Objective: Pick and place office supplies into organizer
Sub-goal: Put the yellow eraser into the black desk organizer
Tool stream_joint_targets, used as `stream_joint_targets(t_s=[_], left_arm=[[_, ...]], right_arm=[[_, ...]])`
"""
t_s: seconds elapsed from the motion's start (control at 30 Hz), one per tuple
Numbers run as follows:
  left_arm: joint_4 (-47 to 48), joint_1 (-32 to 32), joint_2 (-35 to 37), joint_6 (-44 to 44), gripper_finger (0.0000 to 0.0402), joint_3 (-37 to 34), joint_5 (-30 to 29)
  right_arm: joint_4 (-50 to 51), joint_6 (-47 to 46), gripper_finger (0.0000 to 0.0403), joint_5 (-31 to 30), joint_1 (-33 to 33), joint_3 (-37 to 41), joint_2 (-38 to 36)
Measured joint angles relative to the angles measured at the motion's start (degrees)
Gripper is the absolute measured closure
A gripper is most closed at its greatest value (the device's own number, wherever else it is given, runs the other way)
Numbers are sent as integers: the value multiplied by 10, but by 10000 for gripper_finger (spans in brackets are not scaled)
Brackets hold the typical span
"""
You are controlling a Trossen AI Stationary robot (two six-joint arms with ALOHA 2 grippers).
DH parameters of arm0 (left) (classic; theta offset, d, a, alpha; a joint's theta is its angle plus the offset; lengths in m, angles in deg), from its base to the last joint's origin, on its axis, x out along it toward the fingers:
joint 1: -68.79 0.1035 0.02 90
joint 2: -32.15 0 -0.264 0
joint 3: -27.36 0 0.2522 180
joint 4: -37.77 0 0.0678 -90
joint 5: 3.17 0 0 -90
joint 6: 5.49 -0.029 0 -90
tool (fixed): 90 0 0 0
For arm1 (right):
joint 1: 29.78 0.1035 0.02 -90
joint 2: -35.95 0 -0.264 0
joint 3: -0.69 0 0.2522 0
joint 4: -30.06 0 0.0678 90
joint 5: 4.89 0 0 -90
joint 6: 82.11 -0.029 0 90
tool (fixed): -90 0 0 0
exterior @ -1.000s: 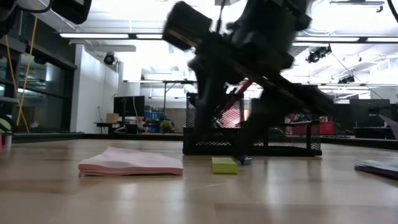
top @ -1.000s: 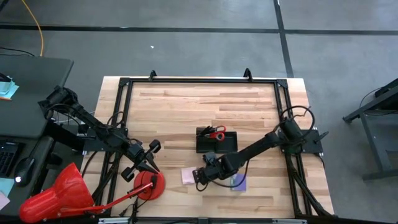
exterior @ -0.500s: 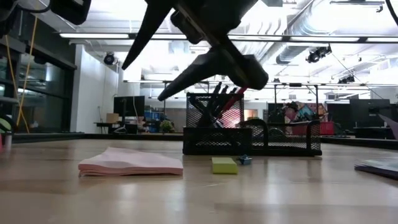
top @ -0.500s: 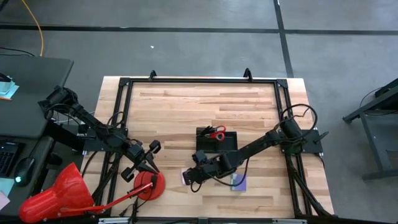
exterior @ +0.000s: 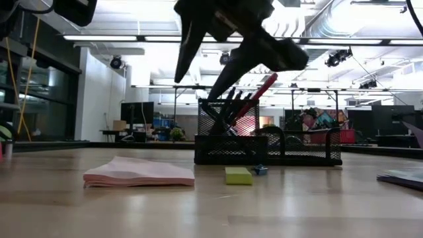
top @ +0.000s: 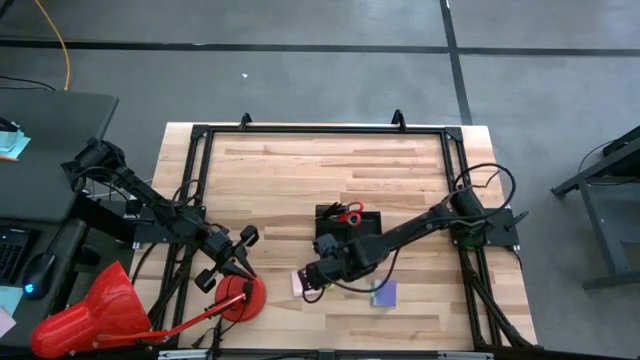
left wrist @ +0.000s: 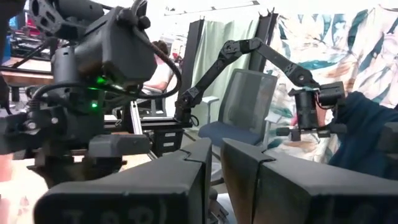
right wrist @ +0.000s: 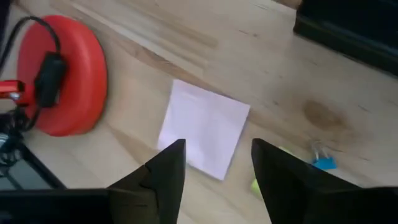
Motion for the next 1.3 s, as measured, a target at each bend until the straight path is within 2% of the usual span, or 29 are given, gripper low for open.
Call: stream_joint_targets(t_s=[0.07,0.2,0.33,0.4,0.5,0.6,0.67,0.77,0.97,1.07,1.3], left_arm=[[0,0,0,-1,373,0,-2],[-2,0,0,-2,373,0,-4],[-3,0,1,-3,373,1,-5],[-3,0,1,-3,373,1,-4],[1,0,1,-3,373,1,-4],[9,0,1,-3,373,1,-2],[10,0,1,0,373,1,-2],[10,0,1,3,373,1,-2],[10,0,1,3,373,1,-4],[10,0,1,3,373,1,-5],[10,0,2,3,373,0,-5]], right_arm=[[-8,-13,233,10,0,-1,10],[-19,-9,247,74,-7,-17,67],[21,38,255,132,-13,-114,126],[105,58,256,116,-11,-179,146],[231,63,256,52,1,-273,158],[297,43,256,3,11,-322,164],[304,29,256,4,15,-320,167],[302,14,256,39,15,-289,167],[305,3,256,34,21,-253,166],[274,7,256,68,21,-230,170],[273,-11,256,63,19,-197,169]])
